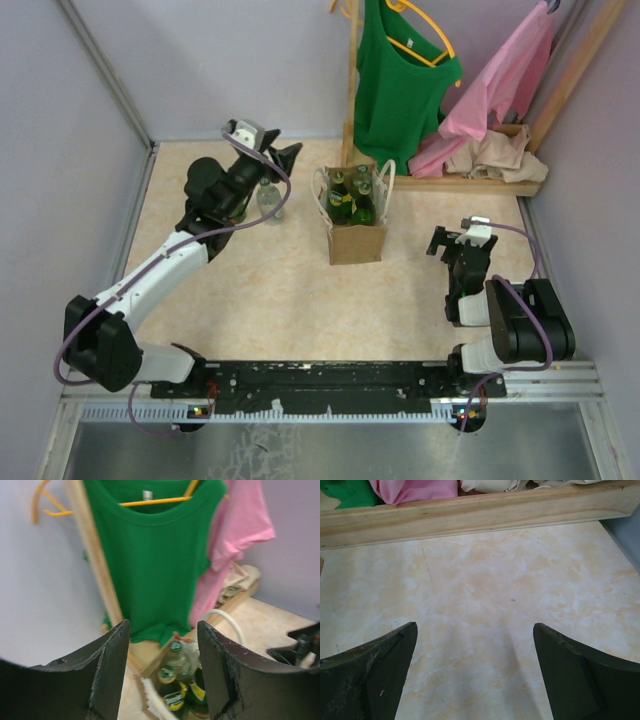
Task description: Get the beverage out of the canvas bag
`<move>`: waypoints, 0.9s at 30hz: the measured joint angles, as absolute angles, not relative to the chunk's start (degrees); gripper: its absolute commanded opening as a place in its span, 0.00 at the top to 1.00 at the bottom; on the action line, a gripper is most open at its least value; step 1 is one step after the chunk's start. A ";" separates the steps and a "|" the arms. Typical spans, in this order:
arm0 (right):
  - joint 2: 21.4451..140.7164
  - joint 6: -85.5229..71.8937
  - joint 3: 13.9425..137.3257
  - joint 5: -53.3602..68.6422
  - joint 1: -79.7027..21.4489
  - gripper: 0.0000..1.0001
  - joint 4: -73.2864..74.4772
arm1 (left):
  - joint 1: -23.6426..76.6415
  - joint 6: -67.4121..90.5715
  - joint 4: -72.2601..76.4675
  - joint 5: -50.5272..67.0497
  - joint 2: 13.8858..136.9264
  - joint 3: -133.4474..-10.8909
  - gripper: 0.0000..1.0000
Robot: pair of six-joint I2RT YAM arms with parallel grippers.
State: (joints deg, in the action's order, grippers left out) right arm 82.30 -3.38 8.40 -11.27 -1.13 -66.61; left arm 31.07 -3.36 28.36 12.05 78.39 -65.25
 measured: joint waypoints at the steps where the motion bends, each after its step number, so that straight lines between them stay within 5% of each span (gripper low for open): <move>1: 82.30 -3.40 8.40 -11.27 -1.13 0.01 -66.61 | 32.08 -3.49 27.64 13.32 79.22 -66.59 0.39; 27: 82.30 -3.38 8.40 -11.27 -1.13 0.01 -66.61 | 41.36 -7.92 13.80 23.44 107.92 -85.56 0.42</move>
State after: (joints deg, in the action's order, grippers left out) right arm 82.30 -3.38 8.40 -11.27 -1.13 -66.61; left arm 41.36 -7.92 13.80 23.44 107.92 -85.56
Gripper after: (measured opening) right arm 0.990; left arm 0.583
